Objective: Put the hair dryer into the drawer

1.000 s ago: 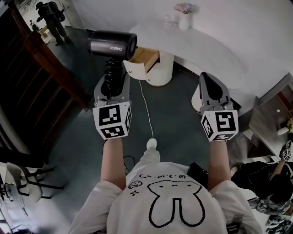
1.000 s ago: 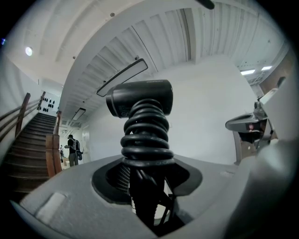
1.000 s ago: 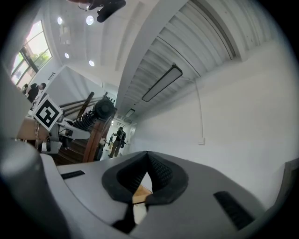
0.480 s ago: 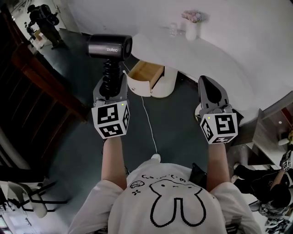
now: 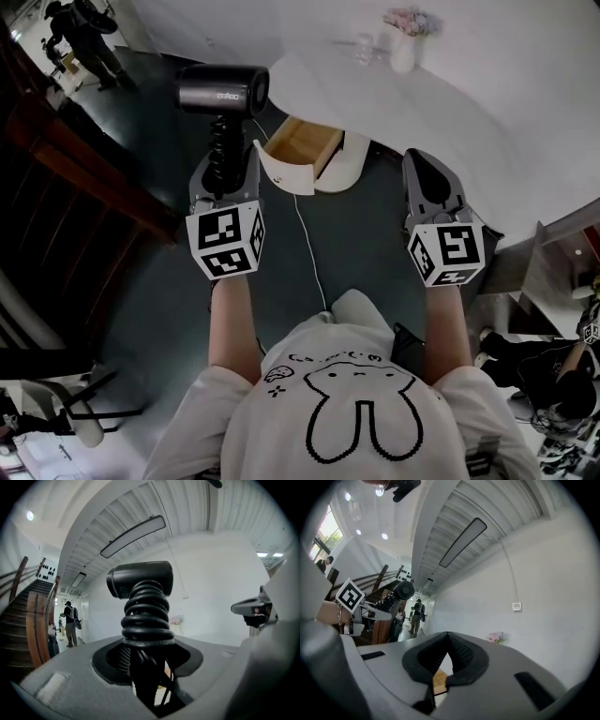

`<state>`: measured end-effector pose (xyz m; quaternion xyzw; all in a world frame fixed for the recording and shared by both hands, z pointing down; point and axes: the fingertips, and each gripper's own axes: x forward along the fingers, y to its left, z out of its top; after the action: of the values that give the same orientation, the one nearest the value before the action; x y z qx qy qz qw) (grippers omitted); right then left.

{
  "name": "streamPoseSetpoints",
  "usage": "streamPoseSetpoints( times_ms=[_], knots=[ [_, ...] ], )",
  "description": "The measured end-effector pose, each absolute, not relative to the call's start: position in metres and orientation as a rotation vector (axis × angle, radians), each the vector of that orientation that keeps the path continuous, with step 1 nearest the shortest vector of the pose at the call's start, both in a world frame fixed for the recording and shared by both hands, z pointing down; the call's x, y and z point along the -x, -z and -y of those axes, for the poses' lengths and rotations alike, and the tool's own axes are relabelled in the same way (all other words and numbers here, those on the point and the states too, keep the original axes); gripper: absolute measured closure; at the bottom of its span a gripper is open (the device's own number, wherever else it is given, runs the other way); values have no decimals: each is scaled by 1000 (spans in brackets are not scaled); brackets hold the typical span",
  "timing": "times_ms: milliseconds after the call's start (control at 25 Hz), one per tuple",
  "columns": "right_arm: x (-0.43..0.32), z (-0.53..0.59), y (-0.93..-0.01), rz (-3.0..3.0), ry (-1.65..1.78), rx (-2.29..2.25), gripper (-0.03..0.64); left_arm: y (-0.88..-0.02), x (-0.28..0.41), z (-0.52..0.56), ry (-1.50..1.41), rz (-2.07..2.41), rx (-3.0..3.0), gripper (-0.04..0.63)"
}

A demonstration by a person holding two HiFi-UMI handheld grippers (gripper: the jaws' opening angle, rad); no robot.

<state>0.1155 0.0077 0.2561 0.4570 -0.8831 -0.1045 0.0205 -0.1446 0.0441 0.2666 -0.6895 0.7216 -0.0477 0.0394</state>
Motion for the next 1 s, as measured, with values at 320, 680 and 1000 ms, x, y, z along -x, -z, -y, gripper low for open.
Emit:
streamPoseSetpoints(
  times_ms=[320, 680, 1000],
  knots=[
    [-80, 30, -263, 2764, 321, -1324, 617, -280, 167, -13, 156, -2261, 2108, 405],
    [-52, 110, -274, 2789, 284, -1253, 617, -295, 186, 59, 206, -2298, 2107, 405],
    [-24, 192, -294, 2778, 204, -1168, 617, -335, 203, 129, 338, -2368, 2160, 405]
  ],
)
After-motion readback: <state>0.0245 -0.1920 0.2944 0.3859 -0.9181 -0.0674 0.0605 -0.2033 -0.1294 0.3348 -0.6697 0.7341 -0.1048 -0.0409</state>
